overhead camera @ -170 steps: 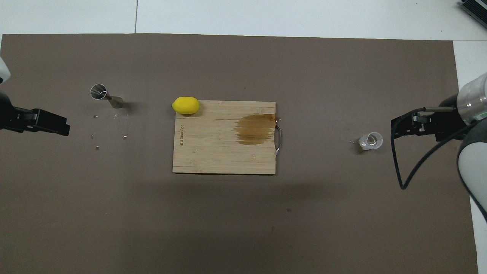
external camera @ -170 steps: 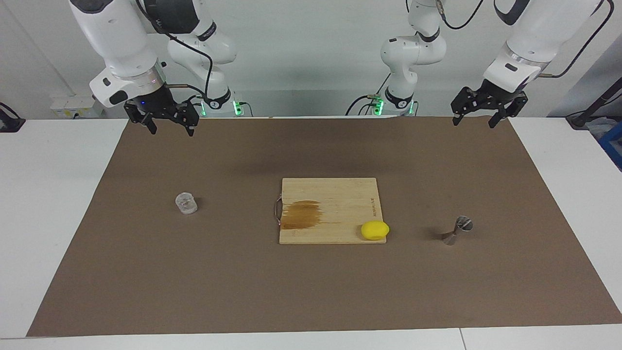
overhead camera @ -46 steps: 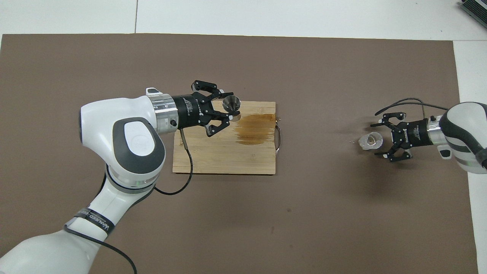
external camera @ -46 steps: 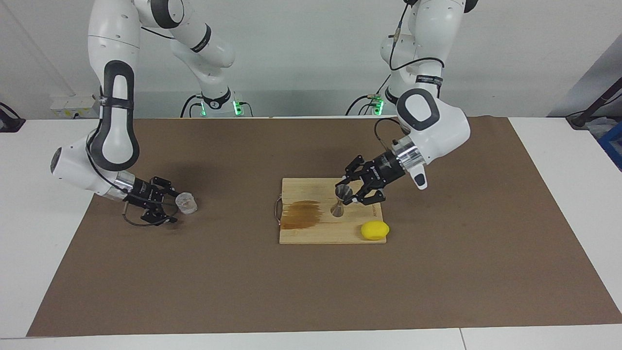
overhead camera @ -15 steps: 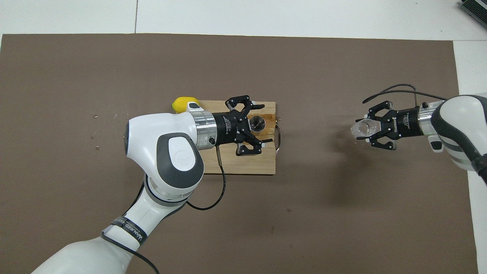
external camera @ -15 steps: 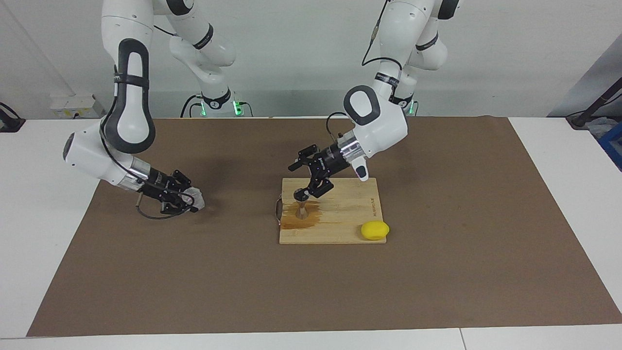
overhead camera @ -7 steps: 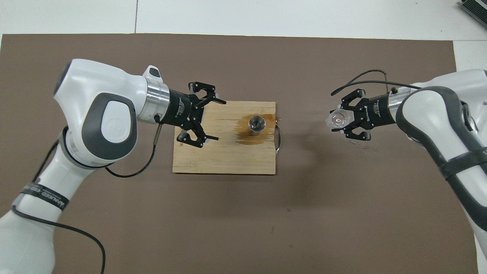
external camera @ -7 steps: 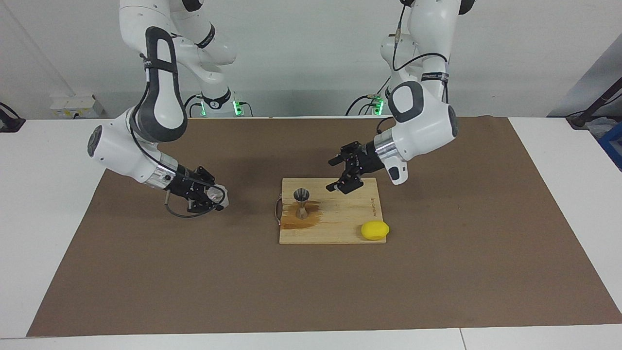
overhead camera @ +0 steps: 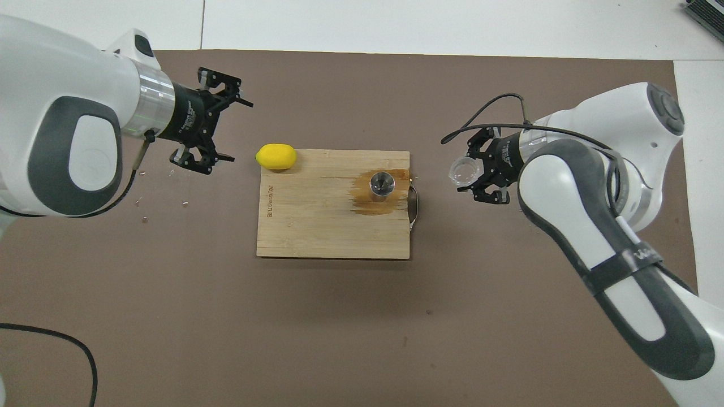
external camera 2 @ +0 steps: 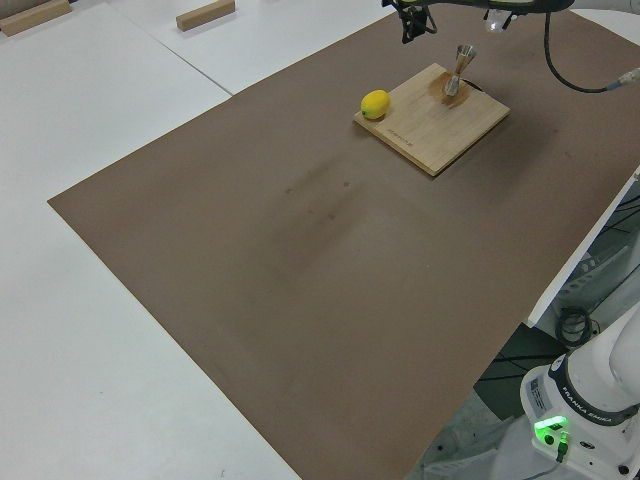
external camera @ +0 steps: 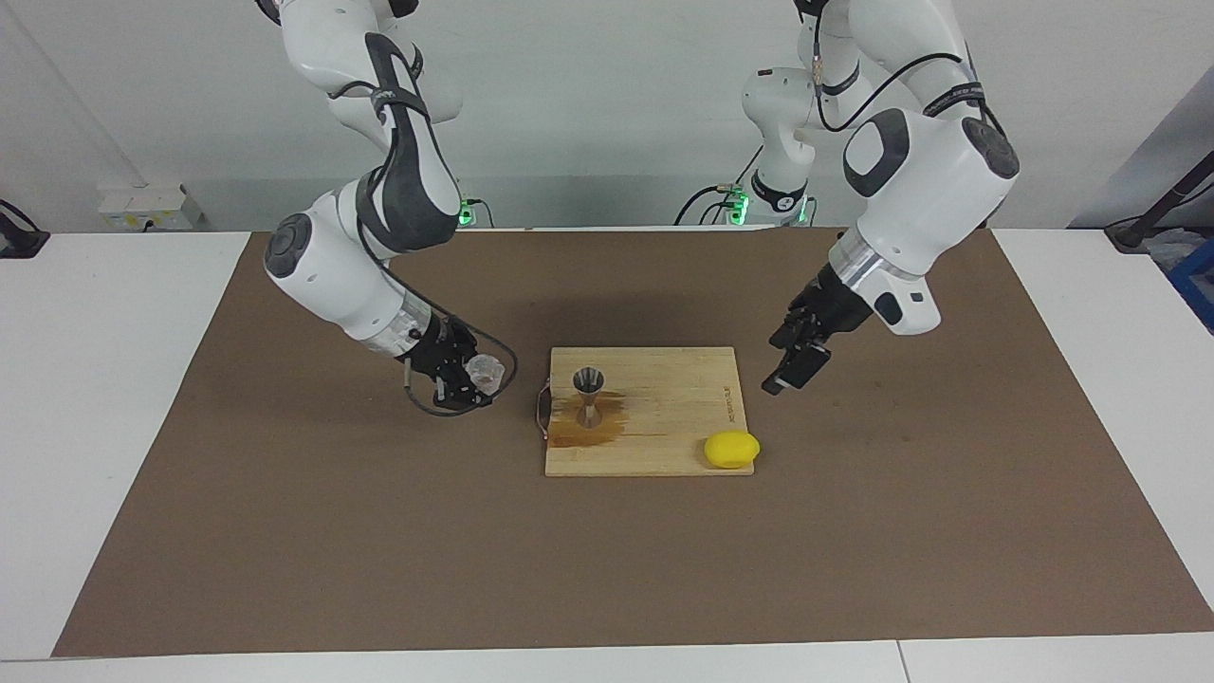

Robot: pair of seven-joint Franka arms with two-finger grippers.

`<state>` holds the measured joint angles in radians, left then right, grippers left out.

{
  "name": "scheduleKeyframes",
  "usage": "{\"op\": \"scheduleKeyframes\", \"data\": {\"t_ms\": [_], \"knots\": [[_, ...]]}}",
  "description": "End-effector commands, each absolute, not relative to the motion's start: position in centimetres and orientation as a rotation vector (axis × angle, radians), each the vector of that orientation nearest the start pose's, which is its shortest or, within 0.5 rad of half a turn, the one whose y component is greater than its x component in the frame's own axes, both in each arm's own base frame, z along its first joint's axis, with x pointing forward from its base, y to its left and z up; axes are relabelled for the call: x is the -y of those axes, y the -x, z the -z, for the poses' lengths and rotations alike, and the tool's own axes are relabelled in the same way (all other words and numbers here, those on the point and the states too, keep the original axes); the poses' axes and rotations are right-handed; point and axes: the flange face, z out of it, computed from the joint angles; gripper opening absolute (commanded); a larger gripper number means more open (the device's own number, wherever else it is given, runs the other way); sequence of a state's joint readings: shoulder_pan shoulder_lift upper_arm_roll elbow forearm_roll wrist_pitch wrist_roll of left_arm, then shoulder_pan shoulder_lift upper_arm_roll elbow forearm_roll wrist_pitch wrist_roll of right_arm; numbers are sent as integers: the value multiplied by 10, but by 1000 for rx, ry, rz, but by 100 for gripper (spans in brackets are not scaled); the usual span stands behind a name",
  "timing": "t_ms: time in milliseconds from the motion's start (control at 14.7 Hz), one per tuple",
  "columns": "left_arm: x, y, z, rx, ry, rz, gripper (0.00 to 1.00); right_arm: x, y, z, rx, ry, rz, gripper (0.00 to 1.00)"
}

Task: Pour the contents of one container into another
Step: 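Lift the glass cup with the right gripper while the left gripper withdraws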

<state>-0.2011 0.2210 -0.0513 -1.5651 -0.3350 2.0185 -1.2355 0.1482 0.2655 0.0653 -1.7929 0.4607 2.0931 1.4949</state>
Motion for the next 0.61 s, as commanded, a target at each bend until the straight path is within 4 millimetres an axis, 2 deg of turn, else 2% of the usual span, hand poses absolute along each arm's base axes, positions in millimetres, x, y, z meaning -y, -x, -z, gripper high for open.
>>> {"op": "scheduleKeyframes", "data": {"t_ms": [0, 136, 272, 544], "knots": [[137, -629, -579, 1843, 3036, 137, 100, -184, -627, -420, -1977, 2039, -355, 0], [95, -624, -597, 1607, 3111, 239, 100, -203, -629, -425, -1989, 2062, -299, 0], [68, -614, -604, 1372, 3180, 217, 100, -224, -627, -424, -1992, 2086, -274, 0], [30, -594, -606, 767, 3269, 159, 100, -238, -635, -429, -1993, 2123, -178, 0]]}}
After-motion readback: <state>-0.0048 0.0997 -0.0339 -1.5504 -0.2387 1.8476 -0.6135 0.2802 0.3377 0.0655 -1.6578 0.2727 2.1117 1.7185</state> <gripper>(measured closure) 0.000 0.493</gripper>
